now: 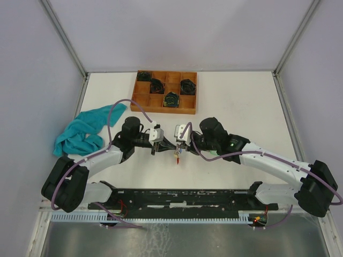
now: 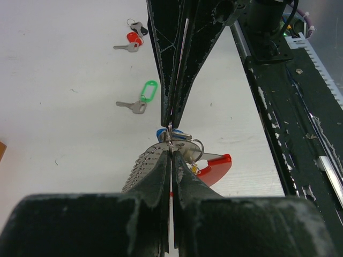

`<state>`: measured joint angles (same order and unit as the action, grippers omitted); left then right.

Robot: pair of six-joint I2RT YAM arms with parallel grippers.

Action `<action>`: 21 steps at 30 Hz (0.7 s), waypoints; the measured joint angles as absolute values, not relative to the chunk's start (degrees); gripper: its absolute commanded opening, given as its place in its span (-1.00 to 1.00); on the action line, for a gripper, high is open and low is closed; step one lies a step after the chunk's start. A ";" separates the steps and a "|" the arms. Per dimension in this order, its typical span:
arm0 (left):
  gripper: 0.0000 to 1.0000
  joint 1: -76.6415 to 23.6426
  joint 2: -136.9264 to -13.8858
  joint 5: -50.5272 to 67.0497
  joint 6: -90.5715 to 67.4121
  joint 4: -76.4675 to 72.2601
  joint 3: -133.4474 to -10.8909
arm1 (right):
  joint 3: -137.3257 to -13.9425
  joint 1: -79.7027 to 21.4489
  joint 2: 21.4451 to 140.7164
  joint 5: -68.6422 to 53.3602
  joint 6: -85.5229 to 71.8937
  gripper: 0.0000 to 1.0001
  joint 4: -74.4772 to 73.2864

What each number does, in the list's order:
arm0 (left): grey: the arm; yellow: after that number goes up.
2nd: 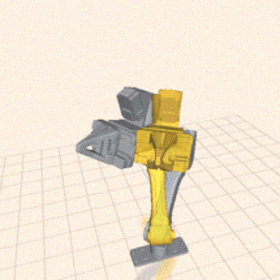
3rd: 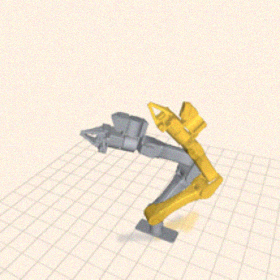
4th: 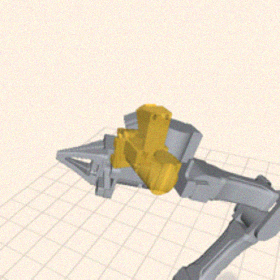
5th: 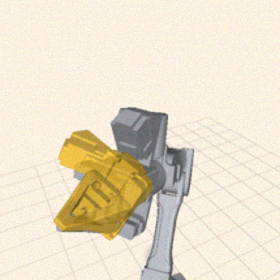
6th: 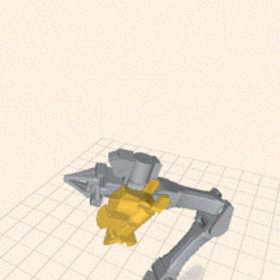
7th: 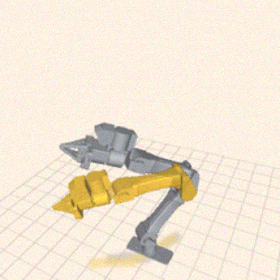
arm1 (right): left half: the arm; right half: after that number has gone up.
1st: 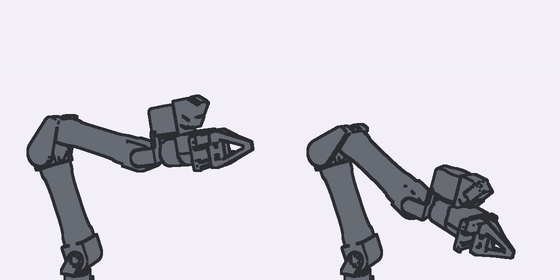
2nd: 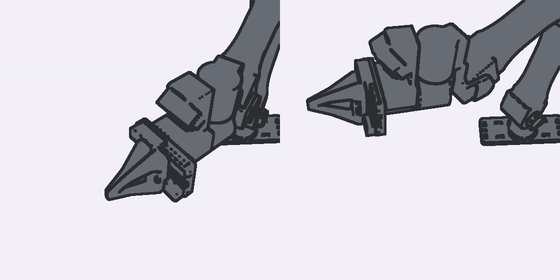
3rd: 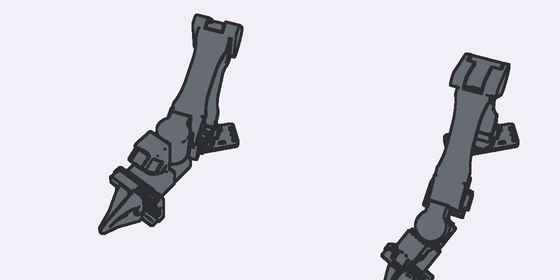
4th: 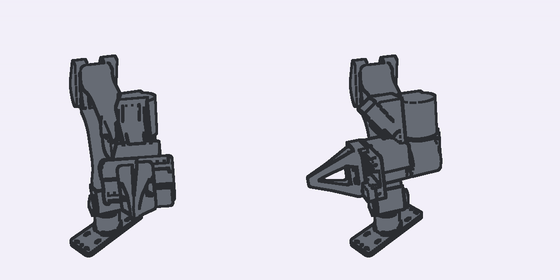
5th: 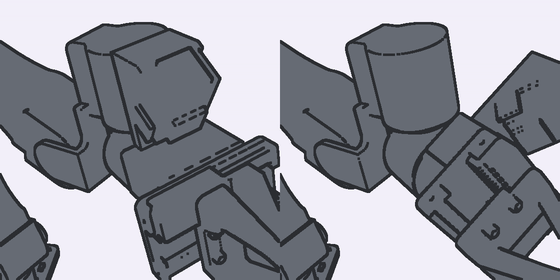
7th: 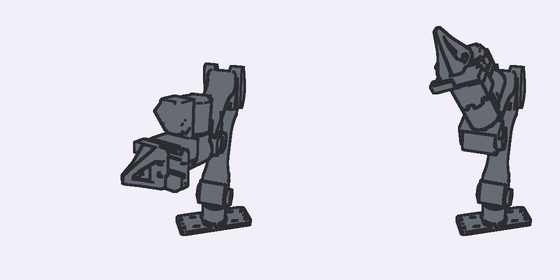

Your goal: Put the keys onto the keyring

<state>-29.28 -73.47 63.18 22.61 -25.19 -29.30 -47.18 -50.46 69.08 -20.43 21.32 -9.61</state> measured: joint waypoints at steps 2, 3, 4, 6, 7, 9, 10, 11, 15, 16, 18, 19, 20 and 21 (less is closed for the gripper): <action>-0.95 -29.28 -73.47 63.13 22.61 -25.06 -29.30 | -47.18 -50.59 69.08 -20.32 21.34 -0.99 -9.58; -0.95 -29.28 -73.47 63.11 22.59 -24.99 -29.30 | -47.18 -50.59 69.08 -20.29 21.34 -0.99 -9.58; -0.95 -29.28 -73.47 63.07 22.57 -24.97 -29.30 | -47.18 -50.61 69.08 -20.29 21.34 -0.99 -9.58; -0.95 -29.28 -73.47 62.89 22.50 -24.95 -29.32 | -47.18 -50.63 69.08 -20.27 21.37 -0.99 -9.67; -0.95 -29.28 -73.47 62.81 22.41 -24.95 -29.32 | -47.18 -50.63 69.08 -20.27 21.41 -0.99 -9.72; -0.95 -29.34 -73.47 62.41 22.15 -24.73 -29.45 | -47.35 -50.65 69.08 -20.29 21.61 -0.99 -10.11; -0.95 -29.39 -73.47 62.04 22.13 -24.43 -29.65 | -47.51 -50.65 69.08 -20.29 21.82 -0.99 -10.37; -0.95 -29.43 -73.47 61.80 22.13 -24.05 -29.87 | -47.68 -50.65 69.08 -20.29 22.04 -0.99 -10.70; -0.95 -29.54 -73.47 61.14 22.04 -22.41 -30.92 | -48.36 -50.74 69.12 -20.03 22.96 -0.99 -11.62; -0.95 -29.63 -73.47 60.84 22.04 -22.20 -31.14 | -48.53 -50.76 69.19 -19.88 23.20 -0.99 -11.79; -0.95 -29.78 -73.47 60.10 22.06 -21.39 -31.51 | -49.21 -50.81 69.47 -19.46 23.73 -0.99 -12.71; -0.95 -29.93 -73.47 59.86 22.11 -20.86 -31.70 | -49.80 -50.83 69.78 -19.38 23.88 -0.99 -13.50; -0.95 -30.09 -73.45 59.51 22.15 -20.14 -32.01 | -50.68 -50.85 70.28 -19.22 24.03 -0.99 -14.61; -0.95 -30.28 -73.45 58.96 22.20 -19.40 -32.25 | -51.22 -50.87 70.63 -19.16 24.16 -0.99 -15.18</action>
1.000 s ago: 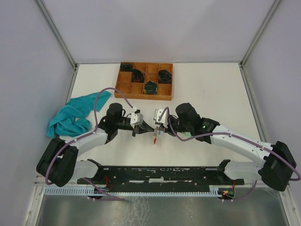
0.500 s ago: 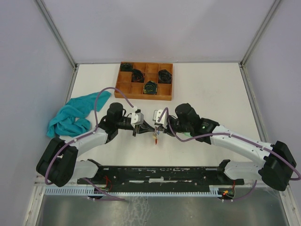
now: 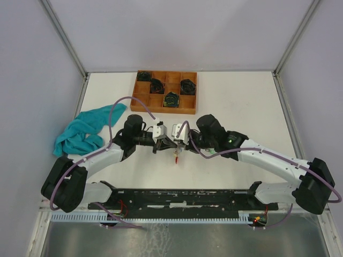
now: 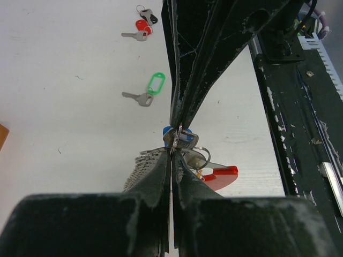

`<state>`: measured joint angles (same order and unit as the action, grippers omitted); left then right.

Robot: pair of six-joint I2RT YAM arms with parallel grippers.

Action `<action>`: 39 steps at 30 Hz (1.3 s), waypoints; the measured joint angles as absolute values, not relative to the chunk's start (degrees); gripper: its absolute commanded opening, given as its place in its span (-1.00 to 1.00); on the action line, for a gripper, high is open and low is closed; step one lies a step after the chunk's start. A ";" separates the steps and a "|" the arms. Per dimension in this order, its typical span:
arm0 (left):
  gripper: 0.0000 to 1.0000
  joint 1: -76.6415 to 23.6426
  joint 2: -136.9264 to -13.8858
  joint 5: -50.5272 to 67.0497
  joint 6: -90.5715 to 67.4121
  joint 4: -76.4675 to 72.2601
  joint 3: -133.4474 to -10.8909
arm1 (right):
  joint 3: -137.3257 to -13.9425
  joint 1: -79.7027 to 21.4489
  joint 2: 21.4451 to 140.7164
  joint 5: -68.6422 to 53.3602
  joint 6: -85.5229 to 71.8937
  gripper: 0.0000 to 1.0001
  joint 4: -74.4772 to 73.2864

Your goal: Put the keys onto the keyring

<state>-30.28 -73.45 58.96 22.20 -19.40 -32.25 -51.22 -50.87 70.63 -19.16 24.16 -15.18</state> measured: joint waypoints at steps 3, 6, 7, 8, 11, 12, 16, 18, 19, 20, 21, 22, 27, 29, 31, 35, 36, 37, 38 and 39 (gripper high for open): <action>-0.95 -30.96 -72.97 57.06 22.68 -17.30 -32.84 | -52.69 -50.89 71.75 -18.90 24.51 -0.99 -16.86; -0.95 -31.68 -71.68 55.02 23.20 -15.49 -32.95 | -54.35 -50.92 72.86 -18.28 25.06 -0.99 -18.76; -0.95 -31.88 -71.29 54.30 23.27 -15.03 -32.95 | -54.72 -50.92 73.17 -18.00 25.30 -0.99 -18.96; -0.95 -31.94 -71.09 53.84 23.27 -14.87 -32.95 | -54.92 -50.92 73.34 -17.82 25.50 -0.99 -19.00; -0.95 -32.03 -70.89 53.12 23.16 -14.85 -32.95 | -54.96 -50.92 73.45 -17.52 26.30 -0.99 -19.00; -0.95 -32.03 -70.85 52.86 23.05 -14.92 -32.95 | -54.96 -50.92 73.45 -17.45 26.55 -0.99 -18.98; -0.95 -32.16 -70.81 51.99 21.50 -15.14 -33.06 | -54.96 -50.92 73.45 -17.04 27.70 -0.99 -18.94; -0.95 -32.34 -70.81 50.98 19.94 -15.57 -33.08 | -54.96 -50.94 73.45 -16.58 28.64 -0.99 -18.90; -0.95 -32.34 -70.81 50.83 19.59 -15.62 -33.10 | -54.96 -50.96 73.45 -16.45 28.86 -0.98 -18.87; -0.95 -32.36 -70.81 50.61 19.11 -15.75 -33.10 | -54.96 -50.98 73.45 -16.34 29.10 -0.98 -18.90; -0.95 -32.38 -70.81 50.06 18.17 -16.03 -33.10 | -54.96 -51.05 73.45 -16.12 29.52 -0.99 -18.87; -0.95 -32.38 -70.81 49.67 17.63 -16.32 -33.10 | -54.96 -51.16 73.45 -15.75 29.89 -0.99 -18.85; -0.95 -32.38 -70.81 48.38 14.26 -16.93 -33.10 | -54.96 -51.77 73.45 -14.04 31.24 -0.99 -18.65; -0.95 -32.38 -70.81 48.07 13.58 -17.08 -33.10 | -54.96 -51.92 73.45 -13.61 31.44 -0.99 -18.59; -0.95 -32.38 -70.81 47.81 12.86 -17.26 -33.10 | -54.96 -52.10 73.45 -13.19 31.64 -0.99 -18.52; -0.95 -32.27 -70.81 46.59 11.25 -18.06 -33.10 | -54.94 -52.14 73.45 -12.60 32.03 -0.98 -18.35; -0.95 -32.16 -70.81 46.33 10.52 -18.44 -33.10 | -54.89 -52.14 73.43 -12.34 32.08 -0.98 -18.09; -0.95 -31.99 -70.81 46.04 9.78 -18.81 -33.10 | -54.83 -52.14 73.38 -12.03 32.10 -0.99 -17.72; -0.95 -31.81 -70.81 45.76 8.99 -19.38 -33.06 | -54.61 -52.14 73.28 -11.77 32.14 -0.99 -17.28; -0.95 -31.70 -70.81 45.50 8.32 -19.86 -33.01 | -54.39 -52.14 73.10 -11.57 32.23 -0.98 -16.91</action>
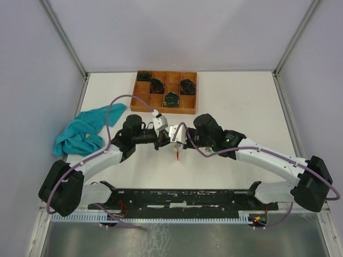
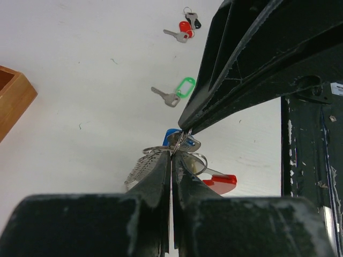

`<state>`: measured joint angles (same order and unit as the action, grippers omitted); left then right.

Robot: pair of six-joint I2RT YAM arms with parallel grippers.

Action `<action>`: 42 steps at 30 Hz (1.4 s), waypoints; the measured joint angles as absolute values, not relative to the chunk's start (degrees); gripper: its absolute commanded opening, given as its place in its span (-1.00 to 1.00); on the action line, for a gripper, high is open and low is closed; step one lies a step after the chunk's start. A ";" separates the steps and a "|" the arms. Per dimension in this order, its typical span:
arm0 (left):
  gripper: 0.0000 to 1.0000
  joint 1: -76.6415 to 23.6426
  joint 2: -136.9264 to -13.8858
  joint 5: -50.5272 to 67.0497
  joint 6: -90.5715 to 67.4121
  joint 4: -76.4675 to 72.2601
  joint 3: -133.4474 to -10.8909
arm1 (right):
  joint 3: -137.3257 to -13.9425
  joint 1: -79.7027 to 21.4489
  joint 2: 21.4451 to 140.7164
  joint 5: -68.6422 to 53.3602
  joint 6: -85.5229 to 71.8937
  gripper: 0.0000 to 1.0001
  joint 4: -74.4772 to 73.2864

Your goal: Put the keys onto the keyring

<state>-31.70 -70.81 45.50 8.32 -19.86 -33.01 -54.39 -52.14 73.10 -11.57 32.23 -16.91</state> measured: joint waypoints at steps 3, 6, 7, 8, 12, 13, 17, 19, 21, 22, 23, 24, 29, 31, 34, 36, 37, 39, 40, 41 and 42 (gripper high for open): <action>-0.95 -31.38 -70.81 45.01 6.63 -21.50 -32.60 | -53.25 -52.16 72.34 -10.59 32.25 -0.98 -15.27; -0.95 -31.22 -70.81 44.84 5.08 -22.94 -32.40 | -52.36 -52.36 71.99 -10.07 32.23 -0.98 -14.50; -0.95 -31.20 -70.78 44.71 4.56 -23.51 -32.38 | -51.96 -52.45 71.94 -9.87 32.23 -0.98 -14.09; -0.95 -31.20 -70.78 44.53 4.08 -24.10 -32.32 | -51.62 -52.49 71.88 -9.67 32.23 -0.98 -13.72; -0.95 -31.20 -70.76 43.97 2.48 -25.63 -31.62 | -50.59 -52.51 71.61 -8.88 31.99 -0.98 -12.03; -0.95 -31.20 -70.76 43.81 2.15 -26.17 -31.42 | -50.39 -52.51 71.59 -8.86 31.90 -0.98 -11.64; -0.95 -30.98 -70.76 43.46 -0.36 -29.12 -30.26 | -49.95 -52.51 71.59 -8.91 31.40 -0.98 -10.41; -0.95 -30.85 -70.76 43.18 -1.98 -31.35 -29.41 | -49.74 -52.51 71.59 -8.93 31.03 -0.98 -9.58; -0.95 -30.81 -70.78 42.78 -3.22 -33.74 -28.49 | -49.52 -52.51 71.59 -8.93 30.65 -0.98 -8.75; -0.94 -30.72 -70.78 42.46 -3.77 -34.74 -28.14 | -49.39 -52.49 71.59 -8.91 30.46 -0.98 -8.32; -0.92 -30.72 -70.78 42.11 -4.36 -35.53 -27.83 | -49.30 -52.49 71.59 -8.86 30.28 -0.98 -7.90; -0.86 -30.68 -70.78 41.89 -4.82 -36.34 -27.51 | -49.25 -52.49 71.59 -8.82 30.26 -0.98 -7.73; -0.68 -30.68 -70.78 40.66 -4.97 -38.92 -26.26 | -49.28 -52.45 70.94 -8.75 30.57 -0.98 -8.34; -0.62 -30.65 -70.78 40.58 -4.91 -39.81 -26.11 | -49.47 -52.45 70.70 -8.88 30.96 -0.98 -9.41; -0.49 -30.46 -70.76 40.62 -4.58 -40.86 -26.06 | -50.30 -52.38 70.67 -8.95 31.88 -0.98 -12.43; -0.46 -30.26 -70.76 40.84 -3.99 -40.93 -26.06 | -51.13 -52.34 70.67 -9.08 32.51 -0.98 -14.11; -0.42 -30.13 -70.76 41.06 -3.55 -40.91 -26.04 | -51.59 -52.31 70.67 -9.19 32.88 -0.98 -14.81; -0.32 -29.93 -70.76 41.74 -2.24 -40.88 -26.02 | -52.51 -52.10 70.70 -9.47 33.50 -0.98 -15.81; -0.30 -29.82 -70.76 42.37 -1.61 -40.86 -26.02 | -52.99 -52.01 70.72 -9.67 33.87 -0.98 -16.32; -0.28 -29.71 -70.76 42.78 -0.91 -40.80 -26.02 | -53.52 -51.99 70.81 -10.00 34.15 -0.98 -16.88; -0.27 -29.69 -70.76 43.53 -0.01 -40.60 -26.02 | -54.11 -51.94 70.96 -10.28 34.46 -0.98 -17.52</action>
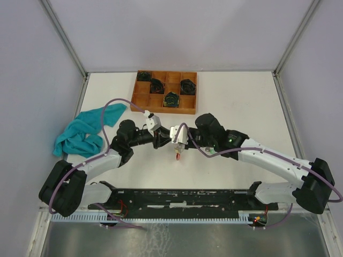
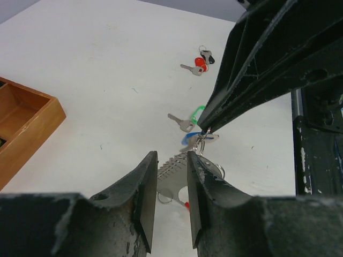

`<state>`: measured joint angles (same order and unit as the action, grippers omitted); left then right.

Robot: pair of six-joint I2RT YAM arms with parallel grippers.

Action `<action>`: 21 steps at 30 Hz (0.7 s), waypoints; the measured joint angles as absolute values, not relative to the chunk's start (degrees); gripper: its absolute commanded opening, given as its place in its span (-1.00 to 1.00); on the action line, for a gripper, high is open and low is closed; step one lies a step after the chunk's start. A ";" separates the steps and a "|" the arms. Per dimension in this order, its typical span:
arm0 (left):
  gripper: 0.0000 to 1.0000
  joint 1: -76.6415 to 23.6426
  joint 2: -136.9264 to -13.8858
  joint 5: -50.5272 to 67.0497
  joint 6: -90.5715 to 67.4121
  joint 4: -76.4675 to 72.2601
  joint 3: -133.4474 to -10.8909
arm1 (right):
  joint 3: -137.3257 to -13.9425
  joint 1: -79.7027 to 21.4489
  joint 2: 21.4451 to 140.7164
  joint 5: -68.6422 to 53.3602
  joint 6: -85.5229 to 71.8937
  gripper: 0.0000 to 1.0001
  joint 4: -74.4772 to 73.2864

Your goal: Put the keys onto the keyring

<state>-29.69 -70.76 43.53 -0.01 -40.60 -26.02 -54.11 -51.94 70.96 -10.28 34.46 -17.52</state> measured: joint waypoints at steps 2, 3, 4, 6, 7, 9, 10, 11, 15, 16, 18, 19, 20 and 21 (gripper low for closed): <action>-0.25 -29.63 -70.74 44.47 1.58 -39.83 -26.02 | -55.05 -51.83 71.29 -10.63 34.92 -0.98 -18.46; -0.24 -29.63 -70.74 45.17 2.52 -39.22 -26.02 | -55.48 -51.79 71.50 -10.81 35.07 -0.98 -18.96; -0.24 -29.63 -70.74 45.69 3.11 -38.89 -26.02 | -55.86 -51.75 71.72 -11.00 35.31 -0.98 -19.33; -0.24 -29.61 -70.74 47.11 4.05 -38.61 -26.02 | -56.40 -51.75 72.25 -11.49 35.51 -0.98 -19.79; -0.24 -29.58 -70.74 47.97 4.38 -38.54 -26.02 | -56.51 -51.75 72.47 -11.60 35.68 -0.98 -19.99; -0.24 -29.58 -70.74 49.76 4.82 -38.24 -26.04 | -56.64 -51.75 72.84 -11.88 35.90 -0.98 -20.51; -0.22 -29.58 -70.76 50.30 4.89 -38.15 -26.06 | -56.71 -51.75 72.97 -12.01 35.92 -0.98 -20.69; -0.21 -29.58 -70.83 51.27 4.93 -38.15 -26.11 | -56.84 -51.75 73.14 -12.08 35.94 -0.98 -20.84; -0.20 -29.58 -71.68 53.56 4.93 -38.22 -26.50 | -57.06 -51.75 73.19 -12.58 36.12 -0.98 -21.10; -0.20 -29.58 -71.96 53.91 4.93 -38.22 -26.55 | -57.10 -51.75 73.19 -12.69 36.12 -0.98 -21.12; -0.21 -29.58 -72.36 54.30 4.95 -38.13 -26.63 | -57.12 -51.75 73.19 -12.97 36.12 -0.98 -21.10; -0.20 -29.61 -72.60 54.35 4.95 -38.04 -26.74 | -57.12 -51.75 73.19 -13.08 36.12 -0.98 -21.10; -0.20 -29.61 -72.84 54.35 4.95 -37.87 -26.89 | -57.14 -51.75 73.19 -13.13 36.12 -0.98 -21.12; -0.21 -29.61 -73.12 54.33 4.95 -37.78 -27.07 | -57.17 -51.75 73.19 -13.30 36.12 -0.98 -21.12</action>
